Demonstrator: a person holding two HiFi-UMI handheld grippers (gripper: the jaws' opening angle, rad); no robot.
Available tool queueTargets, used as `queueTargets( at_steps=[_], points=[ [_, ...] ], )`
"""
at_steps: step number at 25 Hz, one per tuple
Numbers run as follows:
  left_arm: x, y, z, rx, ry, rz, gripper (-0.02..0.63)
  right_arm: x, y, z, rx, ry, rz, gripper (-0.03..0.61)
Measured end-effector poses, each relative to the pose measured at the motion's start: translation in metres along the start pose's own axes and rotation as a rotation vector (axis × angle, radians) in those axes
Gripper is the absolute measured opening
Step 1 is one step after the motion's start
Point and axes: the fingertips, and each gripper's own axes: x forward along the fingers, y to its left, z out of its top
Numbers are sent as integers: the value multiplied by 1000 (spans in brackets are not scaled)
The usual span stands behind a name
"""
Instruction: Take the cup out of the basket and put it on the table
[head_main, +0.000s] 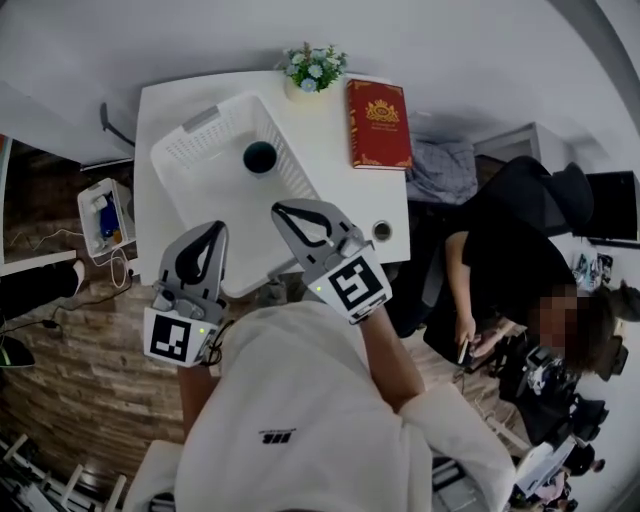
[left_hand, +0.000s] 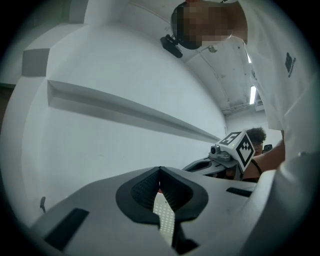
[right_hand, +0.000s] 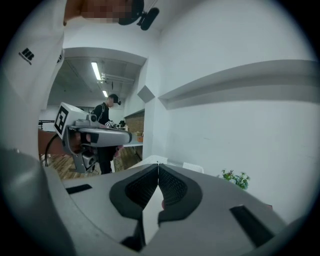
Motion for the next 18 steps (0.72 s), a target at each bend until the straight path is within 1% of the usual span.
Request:
queueTargets(
  at_steps=[3,10,18],
  points=[
    [5,7,-1,-7,6,20,9,20,-12,-16,19,87,-26,12],
    [12,23,-7,-17,13,45,9,61,-27,-38,17,190,-44,12],
    [15,38,-11,-39,18,53,9,94,-33,-64,-62,356,-73,15]
  ],
)
